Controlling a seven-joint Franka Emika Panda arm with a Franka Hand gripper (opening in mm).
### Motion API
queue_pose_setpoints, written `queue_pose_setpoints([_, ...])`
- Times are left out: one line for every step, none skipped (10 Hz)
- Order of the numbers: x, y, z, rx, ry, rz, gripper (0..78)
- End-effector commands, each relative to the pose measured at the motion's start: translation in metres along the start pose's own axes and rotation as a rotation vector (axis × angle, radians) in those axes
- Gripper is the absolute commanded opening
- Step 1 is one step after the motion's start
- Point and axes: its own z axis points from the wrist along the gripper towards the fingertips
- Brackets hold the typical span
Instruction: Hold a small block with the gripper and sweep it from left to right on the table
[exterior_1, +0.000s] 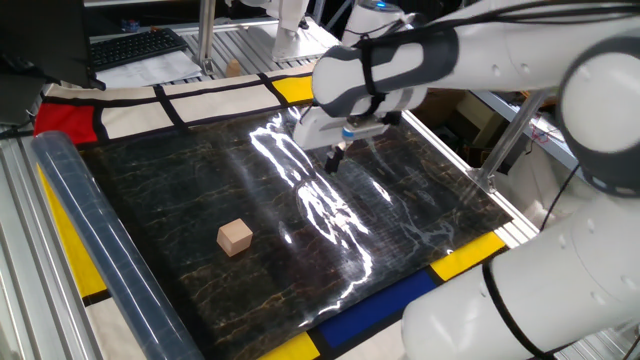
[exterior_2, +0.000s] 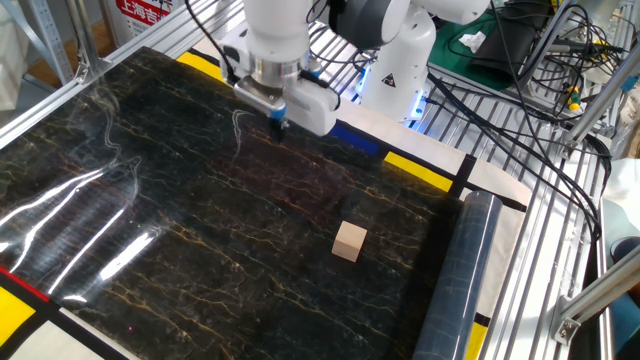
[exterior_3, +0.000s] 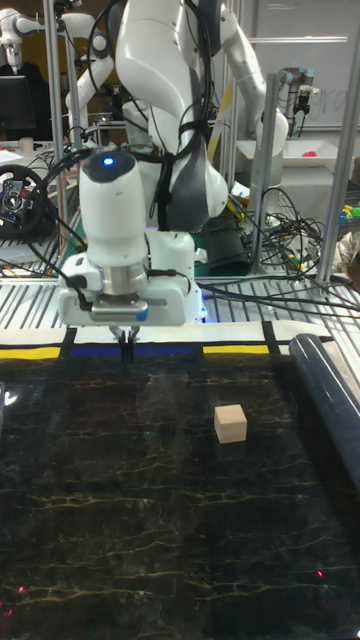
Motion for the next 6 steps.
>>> queue_pose_setpoints([-0.0178,0.0057,0.0087,0.000,-0.011,-0.019,1.2])
queue_pose_setpoints([-0.0178,0.0057,0.0087,0.000,-0.014,-0.020,1.2])
queue_pose_setpoints([-0.0178,0.0057,0.0087,0.000,-0.017,-0.022,1.2])
queue_pose_setpoints([-0.0177,0.0056,0.0085,-0.002,-0.020,-0.028,1.2])
queue_pose_setpoints([-0.0177,0.0056,0.0085,-0.002,-0.020,-0.035,1.2])
queue_pose_setpoints([-0.0177,0.0056,0.0085,-0.001,-0.020,-0.041,1.2])
